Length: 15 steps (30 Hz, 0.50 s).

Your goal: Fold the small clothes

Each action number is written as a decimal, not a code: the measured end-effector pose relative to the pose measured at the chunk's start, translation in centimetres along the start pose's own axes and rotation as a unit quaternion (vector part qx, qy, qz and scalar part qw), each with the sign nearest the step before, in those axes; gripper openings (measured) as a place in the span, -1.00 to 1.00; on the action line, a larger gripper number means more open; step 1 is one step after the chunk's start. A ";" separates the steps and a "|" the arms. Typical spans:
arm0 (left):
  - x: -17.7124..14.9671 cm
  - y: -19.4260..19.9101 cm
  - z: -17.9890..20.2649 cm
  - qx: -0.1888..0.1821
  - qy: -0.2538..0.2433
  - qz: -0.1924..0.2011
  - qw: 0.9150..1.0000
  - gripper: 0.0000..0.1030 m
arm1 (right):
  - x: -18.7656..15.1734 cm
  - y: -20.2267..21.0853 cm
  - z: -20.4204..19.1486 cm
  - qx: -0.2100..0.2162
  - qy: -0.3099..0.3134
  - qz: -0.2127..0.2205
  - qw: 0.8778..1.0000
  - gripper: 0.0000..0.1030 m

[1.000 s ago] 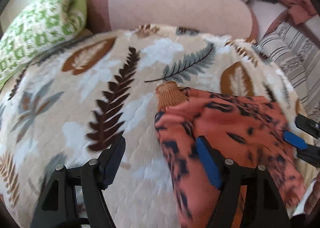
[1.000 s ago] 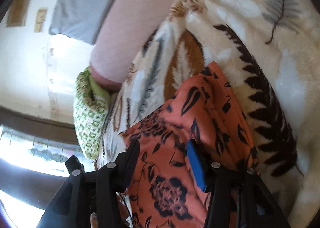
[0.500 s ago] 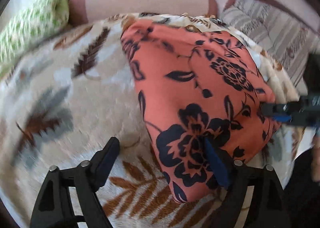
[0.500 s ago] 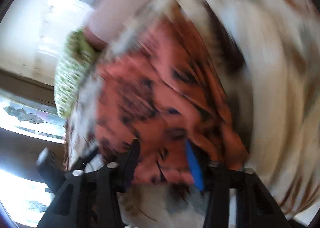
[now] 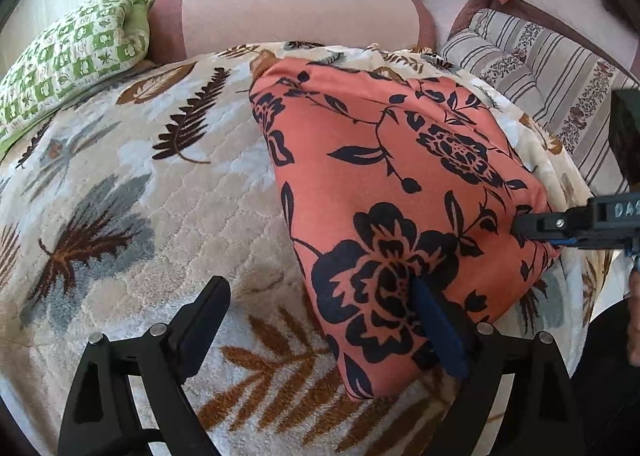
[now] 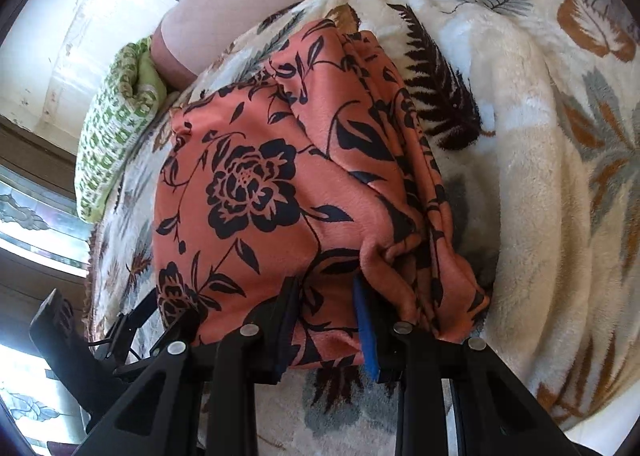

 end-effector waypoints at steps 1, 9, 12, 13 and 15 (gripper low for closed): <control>0.2 0.2 0.0 0.000 0.001 0.003 1.000 0.79 | 0.2 0.4 -0.3 0.001 0.003 -0.010 1.000 -0.36; 1.3 1.1 0.4 0.005 -0.015 0.016 1.000 0.79 | 7.7 4.7 -3.3 0.010 0.022 0.059 0.998 -0.35; 1.5 0.8 0.2 0.002 -0.021 0.013 1.000 0.79 | 10.6 3.2 -4.3 0.005 0.012 0.058 0.998 -0.35; 1.5 0.6 0.1 0.001 -0.021 0.012 1.000 0.79 | 11.3 2.4 -4.4 0.000 0.009 0.056 0.998 -0.35; 1.4 0.4 0.0 0.001 -0.025 0.011 1.000 0.82 | 12.7 0.5 -4.0 -0.011 -0.004 0.052 0.999 -0.35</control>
Point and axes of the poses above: each gripper's, at about its wrist camera, not at the fingertips, and y roughly against the way its jaws point, z to its right, x to its top, the point moved 7 cm from there along -y, roughly the way its jaws point, and after that the axes turned 14 degrees about -x, right-handed, at the moved point
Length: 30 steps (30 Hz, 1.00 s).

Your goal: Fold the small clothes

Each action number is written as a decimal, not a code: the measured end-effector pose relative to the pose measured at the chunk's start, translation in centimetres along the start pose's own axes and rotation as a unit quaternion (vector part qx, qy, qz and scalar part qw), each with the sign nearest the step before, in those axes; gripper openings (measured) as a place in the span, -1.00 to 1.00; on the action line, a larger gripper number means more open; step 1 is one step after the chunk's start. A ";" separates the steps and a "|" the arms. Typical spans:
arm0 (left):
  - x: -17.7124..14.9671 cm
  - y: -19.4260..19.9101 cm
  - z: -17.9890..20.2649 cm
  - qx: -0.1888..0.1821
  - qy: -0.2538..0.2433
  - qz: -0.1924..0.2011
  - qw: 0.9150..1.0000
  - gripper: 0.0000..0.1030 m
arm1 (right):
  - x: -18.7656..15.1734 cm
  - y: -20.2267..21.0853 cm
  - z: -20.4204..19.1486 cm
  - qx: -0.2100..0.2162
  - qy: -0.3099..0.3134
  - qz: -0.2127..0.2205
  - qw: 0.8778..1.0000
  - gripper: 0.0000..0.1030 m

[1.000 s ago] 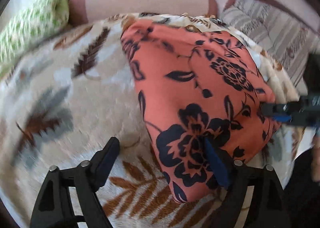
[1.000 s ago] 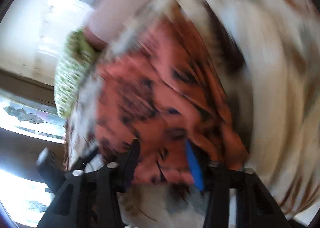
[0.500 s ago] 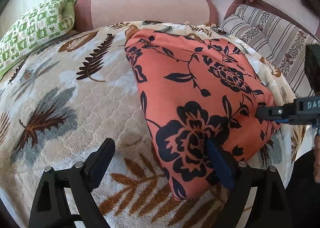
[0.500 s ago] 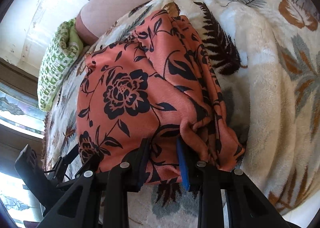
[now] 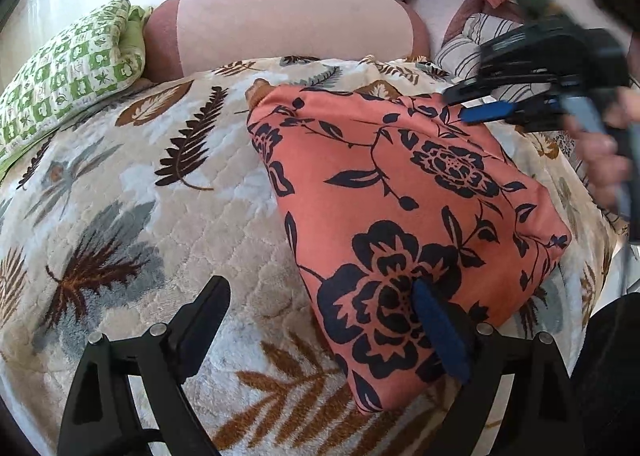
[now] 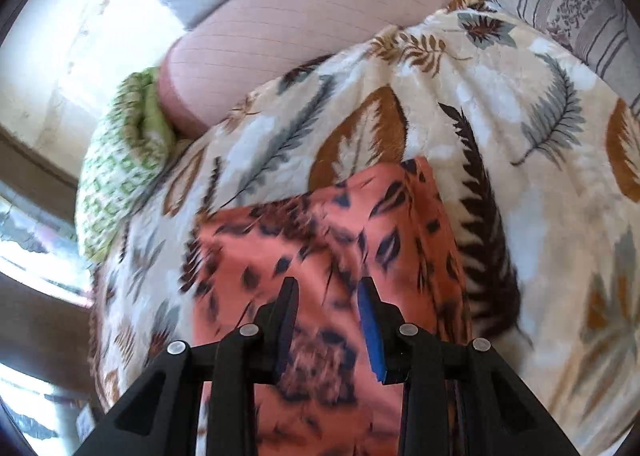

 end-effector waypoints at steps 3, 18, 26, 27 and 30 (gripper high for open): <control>0.1 -0.1 0.1 0.001 -0.013 0.003 1.000 0.82 | 0.7 -4.0 1.6 -0.004 -0.036 -0.019 0.999 -0.35; 0.4 1.4 0.6 0.004 -0.016 0.017 1.000 0.82 | -2.4 0.3 1.4 0.034 -0.036 -0.017 0.999 -0.35; 1.0 3.5 0.4 0.006 0.005 0.043 0.999 0.82 | -7.4 4.2 2.0 0.030 -0.018 -0.016 0.999 -0.34; 1.0 3.5 0.3 0.010 0.006 0.043 0.999 0.82 | -7.9 4.1 2.2 0.030 -0.018 -0.021 0.999 -0.32; 0.7 2.4 -0.2 0.030 0.008 0.027 0.999 0.82 | -9.3 2.3 2.7 0.021 -0.022 -0.041 0.999 -0.28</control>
Point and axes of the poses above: each gripper's, at about its wrist camera, not at the fingertips, and y roughly against the way its jaws point, z to its right, x to its top, the point moved 7 cm from there along -y, roughly the way its jaws point, and after that the axes turned 14 degrees about -x, right-handed, at the moved point
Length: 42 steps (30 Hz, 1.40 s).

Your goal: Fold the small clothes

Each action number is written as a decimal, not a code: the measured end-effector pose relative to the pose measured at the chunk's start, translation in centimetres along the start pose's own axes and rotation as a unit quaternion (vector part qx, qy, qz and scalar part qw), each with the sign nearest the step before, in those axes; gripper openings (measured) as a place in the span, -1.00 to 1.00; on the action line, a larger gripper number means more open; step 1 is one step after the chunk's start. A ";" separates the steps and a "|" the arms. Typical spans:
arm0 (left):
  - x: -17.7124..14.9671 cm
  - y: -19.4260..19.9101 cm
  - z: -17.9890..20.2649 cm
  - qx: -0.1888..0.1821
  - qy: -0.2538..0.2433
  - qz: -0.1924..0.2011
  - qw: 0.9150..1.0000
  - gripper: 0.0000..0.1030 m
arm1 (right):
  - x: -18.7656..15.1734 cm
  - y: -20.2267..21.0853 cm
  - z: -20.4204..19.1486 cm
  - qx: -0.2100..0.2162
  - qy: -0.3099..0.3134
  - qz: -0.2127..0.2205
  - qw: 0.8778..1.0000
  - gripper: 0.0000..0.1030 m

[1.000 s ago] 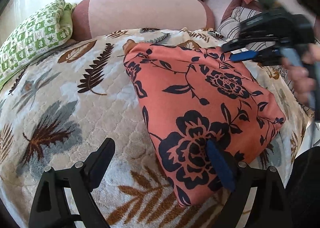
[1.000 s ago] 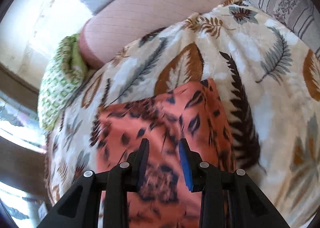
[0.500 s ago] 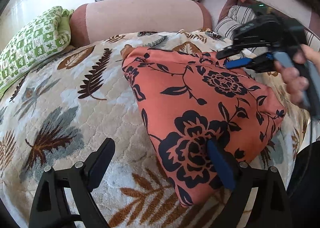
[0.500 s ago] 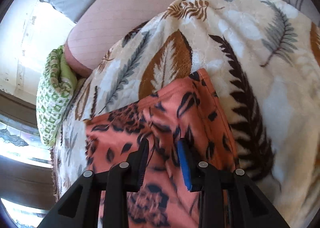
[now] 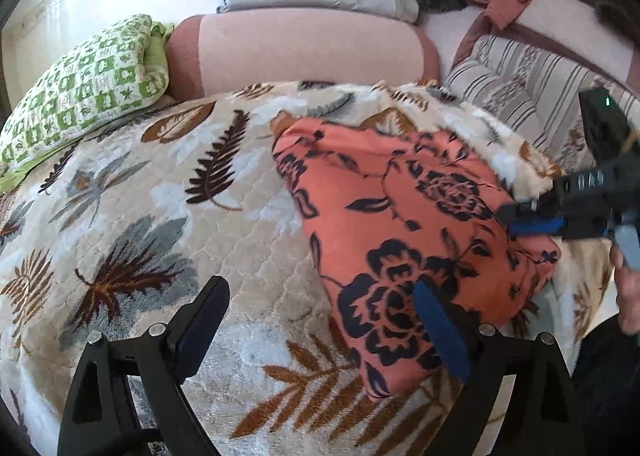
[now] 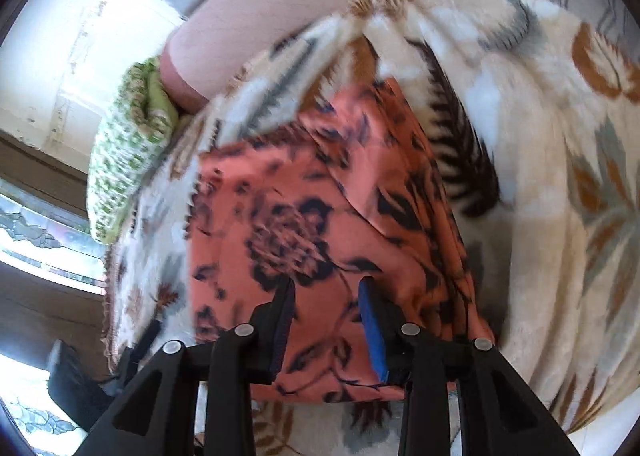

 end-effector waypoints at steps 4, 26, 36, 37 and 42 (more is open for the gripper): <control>-1.1 -2.1 -0.3 -0.007 0.002 -0.027 1.000 0.86 | -0.8 -2.2 0.5 0.039 -0.001 0.002 0.999 -0.27; 1.1 0.9 1.1 0.037 0.003 -0.012 0.999 0.85 | 0.5 4.2 0.3 0.127 -0.005 0.097 0.987 0.13; 5.0 -3.0 -1.5 0.085 0.070 -0.045 0.993 0.86 | 2.1 3.7 2.7 0.154 -0.064 0.106 0.980 0.13; 4.9 -3.9 -1.7 0.087 0.076 -0.056 0.992 0.86 | 2.4 3.6 2.7 0.154 -0.066 0.107 0.980 0.13; 3.7 -6.9 -2.4 0.084 0.094 -0.047 0.991 1.00 | 3.4 0.8 3.0 0.137 -0.076 0.074 0.985 0.13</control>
Point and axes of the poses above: each gripper's, at about its wrist camera, not at the fingertips, and y roughly against the way its jaws point, z to its right, x to its top, the point moved 7 cm from there along -y, roughly the way its jaws point, and after that the axes turned 14 degrees about -x, right-handed, at the moved point
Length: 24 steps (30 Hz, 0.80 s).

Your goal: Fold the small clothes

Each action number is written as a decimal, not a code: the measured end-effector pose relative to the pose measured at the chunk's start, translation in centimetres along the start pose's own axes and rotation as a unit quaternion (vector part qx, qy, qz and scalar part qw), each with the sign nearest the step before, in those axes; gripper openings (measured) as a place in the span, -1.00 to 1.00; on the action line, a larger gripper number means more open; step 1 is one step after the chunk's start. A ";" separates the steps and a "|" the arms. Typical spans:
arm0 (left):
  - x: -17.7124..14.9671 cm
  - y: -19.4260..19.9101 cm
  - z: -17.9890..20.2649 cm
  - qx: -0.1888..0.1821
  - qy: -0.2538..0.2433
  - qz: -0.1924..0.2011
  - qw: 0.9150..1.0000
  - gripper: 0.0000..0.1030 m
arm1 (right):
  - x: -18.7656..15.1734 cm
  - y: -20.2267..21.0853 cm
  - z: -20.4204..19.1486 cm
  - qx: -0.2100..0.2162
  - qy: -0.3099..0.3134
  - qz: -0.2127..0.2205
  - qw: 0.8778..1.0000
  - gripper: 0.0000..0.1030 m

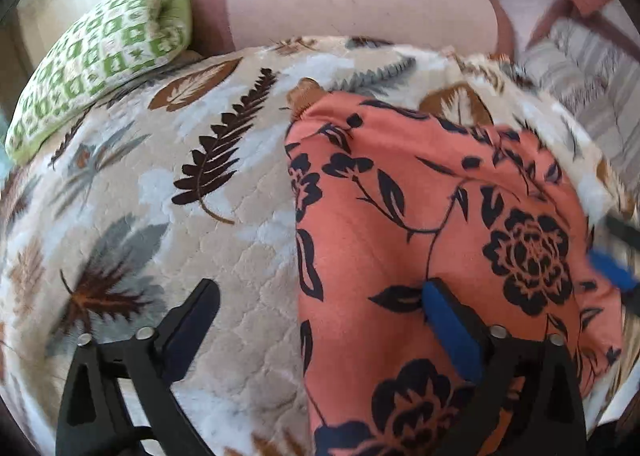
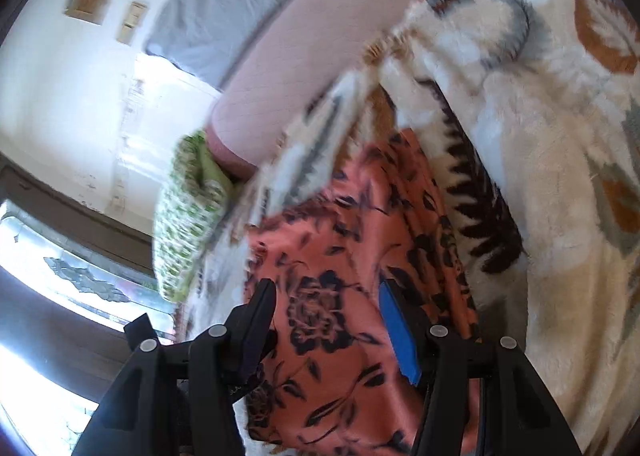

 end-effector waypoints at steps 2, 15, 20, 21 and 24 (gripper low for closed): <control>-0.3 0.0 -0.3 -0.005 0.012 0.002 1.000 1.00 | -0.2 -2.1 1.4 -0.033 -0.014 -0.035 0.999 0.04; -1.7 2.6 1.2 0.001 -0.059 0.017 0.998 1.00 | -0.2 -2.5 1.5 -0.023 -0.013 -0.037 0.999 0.06; -0.3 4.5 0.7 0.005 -0.072 0.030 0.997 0.99 | -0.4 -1.1 0.4 -0.036 0.018 -0.010 0.999 0.06; 0.1 5.0 0.4 0.003 -0.068 0.039 0.997 0.99 | -0.4 -0.7 0.0 -0.033 0.026 0.000 0.999 0.06; 1.2 5.7 -0.8 -0.001 -0.044 0.052 0.998 0.99 | -0.1 1.1 -1.3 -0.027 0.055 0.048 0.997 0.06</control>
Point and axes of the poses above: each gripper's, at about its wrist camera, not at the fingertips, and y roughly against the way its jaws point, z to its right, x to its top, the point moved 7 cm from there along -y, roughly the way its jaws point, and after that the axes turned 14 degrees about -x, right-handed, at the moved point
